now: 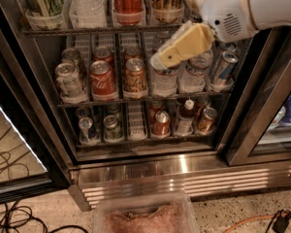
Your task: Pick coke can from top shelf of fridge
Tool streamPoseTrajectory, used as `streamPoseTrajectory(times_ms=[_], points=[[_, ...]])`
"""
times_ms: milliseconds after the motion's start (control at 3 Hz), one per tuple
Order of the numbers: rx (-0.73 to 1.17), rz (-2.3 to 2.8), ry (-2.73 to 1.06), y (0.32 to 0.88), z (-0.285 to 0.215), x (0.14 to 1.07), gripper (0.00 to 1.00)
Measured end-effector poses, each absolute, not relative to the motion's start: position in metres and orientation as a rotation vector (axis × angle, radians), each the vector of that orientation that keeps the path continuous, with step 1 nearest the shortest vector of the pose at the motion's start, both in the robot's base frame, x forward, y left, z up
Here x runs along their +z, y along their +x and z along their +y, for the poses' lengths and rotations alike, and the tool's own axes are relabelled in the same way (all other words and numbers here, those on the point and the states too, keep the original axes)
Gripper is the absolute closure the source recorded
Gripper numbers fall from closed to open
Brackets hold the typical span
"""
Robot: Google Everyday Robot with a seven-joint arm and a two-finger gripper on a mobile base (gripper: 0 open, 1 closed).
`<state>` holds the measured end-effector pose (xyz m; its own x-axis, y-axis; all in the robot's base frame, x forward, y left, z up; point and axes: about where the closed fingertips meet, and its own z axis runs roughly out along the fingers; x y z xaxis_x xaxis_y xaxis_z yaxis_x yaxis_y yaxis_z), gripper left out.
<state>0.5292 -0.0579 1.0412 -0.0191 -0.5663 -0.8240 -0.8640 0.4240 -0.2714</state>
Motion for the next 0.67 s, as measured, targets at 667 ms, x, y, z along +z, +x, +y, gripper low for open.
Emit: streamPoseTrajectory(times_ms=[667], points=[[0.467,1.597,-1.124,0.522,-0.009,1.054,0.00]])
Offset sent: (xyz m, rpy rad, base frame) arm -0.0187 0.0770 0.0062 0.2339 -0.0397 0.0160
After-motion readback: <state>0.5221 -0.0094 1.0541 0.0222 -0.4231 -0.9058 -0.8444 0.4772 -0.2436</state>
